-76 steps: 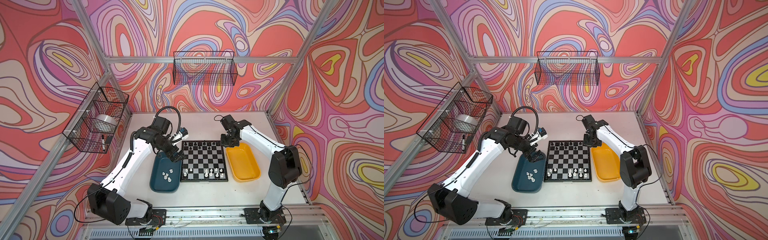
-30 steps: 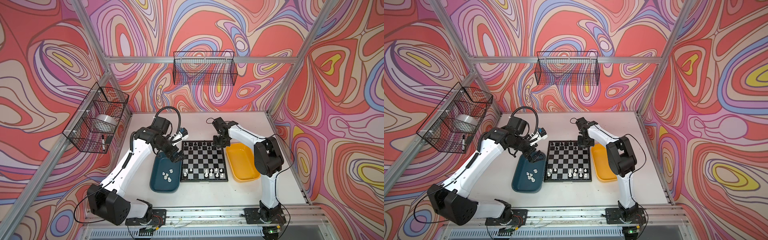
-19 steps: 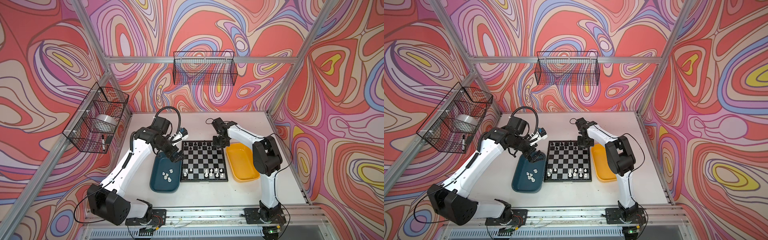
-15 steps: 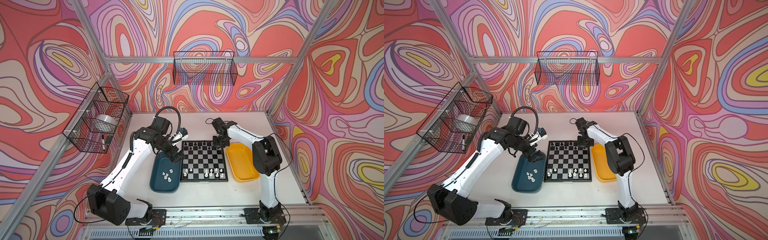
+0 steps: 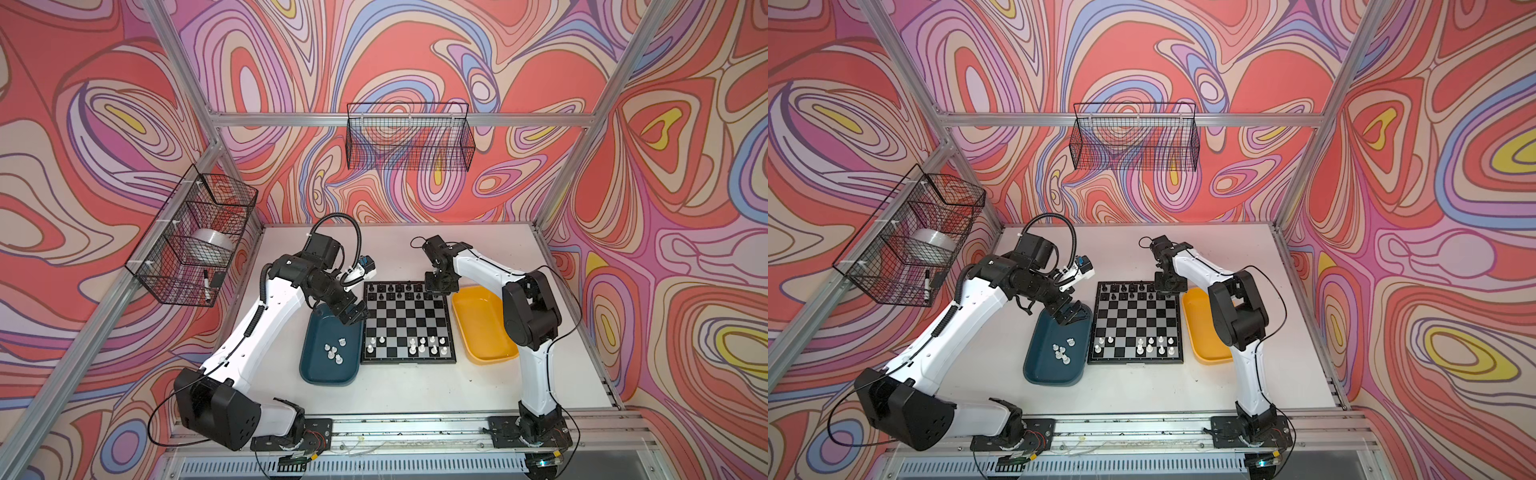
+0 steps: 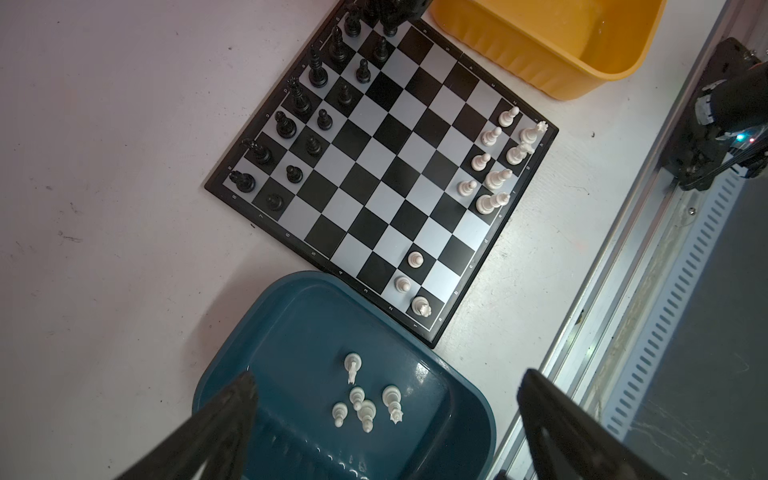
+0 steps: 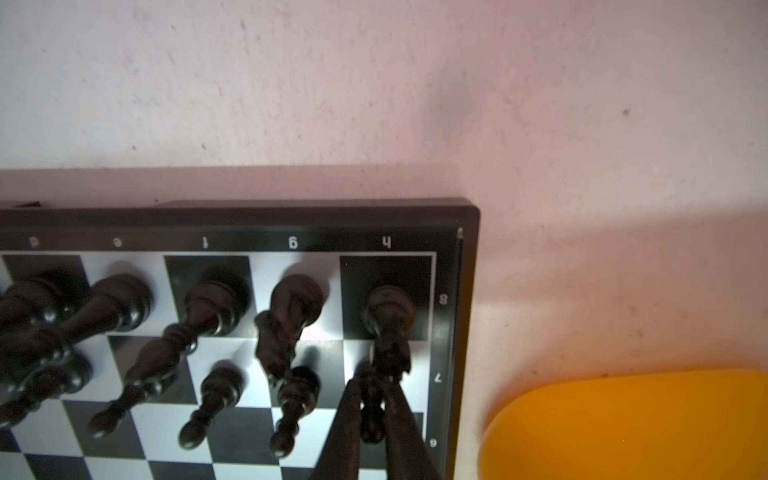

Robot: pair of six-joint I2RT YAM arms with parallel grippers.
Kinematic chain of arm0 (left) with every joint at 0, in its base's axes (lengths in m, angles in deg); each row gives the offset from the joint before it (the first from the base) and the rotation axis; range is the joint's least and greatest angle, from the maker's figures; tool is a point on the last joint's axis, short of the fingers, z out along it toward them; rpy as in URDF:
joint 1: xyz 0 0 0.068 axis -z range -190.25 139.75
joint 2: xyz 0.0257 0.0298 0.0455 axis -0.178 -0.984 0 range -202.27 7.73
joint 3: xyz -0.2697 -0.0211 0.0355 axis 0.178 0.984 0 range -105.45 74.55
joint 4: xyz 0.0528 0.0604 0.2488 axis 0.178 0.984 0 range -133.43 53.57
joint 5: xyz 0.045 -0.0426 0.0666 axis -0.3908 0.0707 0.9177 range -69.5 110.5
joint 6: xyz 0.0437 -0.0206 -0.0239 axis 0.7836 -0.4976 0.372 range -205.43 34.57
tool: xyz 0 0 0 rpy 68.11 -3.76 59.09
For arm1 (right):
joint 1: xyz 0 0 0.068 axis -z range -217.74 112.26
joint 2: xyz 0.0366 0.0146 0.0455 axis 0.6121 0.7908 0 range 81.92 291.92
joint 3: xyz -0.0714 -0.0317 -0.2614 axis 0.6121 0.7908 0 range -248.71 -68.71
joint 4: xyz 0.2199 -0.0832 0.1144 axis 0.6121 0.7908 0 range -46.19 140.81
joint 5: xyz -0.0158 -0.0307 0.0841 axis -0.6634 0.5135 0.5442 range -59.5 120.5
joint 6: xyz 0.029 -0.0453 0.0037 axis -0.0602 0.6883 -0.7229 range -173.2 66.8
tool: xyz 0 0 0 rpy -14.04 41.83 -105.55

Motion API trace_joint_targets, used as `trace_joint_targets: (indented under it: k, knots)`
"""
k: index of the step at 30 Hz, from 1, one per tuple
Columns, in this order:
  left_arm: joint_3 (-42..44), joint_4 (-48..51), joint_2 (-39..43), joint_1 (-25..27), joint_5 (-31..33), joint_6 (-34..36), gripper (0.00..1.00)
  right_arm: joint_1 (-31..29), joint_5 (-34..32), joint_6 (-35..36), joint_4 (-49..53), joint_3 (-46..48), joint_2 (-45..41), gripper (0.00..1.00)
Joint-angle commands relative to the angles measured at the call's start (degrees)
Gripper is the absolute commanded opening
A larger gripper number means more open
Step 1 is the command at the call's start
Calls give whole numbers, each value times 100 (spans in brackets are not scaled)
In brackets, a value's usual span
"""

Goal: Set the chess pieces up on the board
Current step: 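Lower the black pawn onto the square and open the right gripper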

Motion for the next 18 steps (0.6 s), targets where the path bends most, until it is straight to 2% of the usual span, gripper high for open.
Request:
trace_joint_targets:
  k: [1, 18]
  knots:
    - [62, 3, 38, 18, -2, 3, 98, -27, -118, 51, 84, -91, 78, 13]
    - [60, -1, 38, 16, 3, 6, 98, -41, -107, 59, 130, -132, 20, 22]
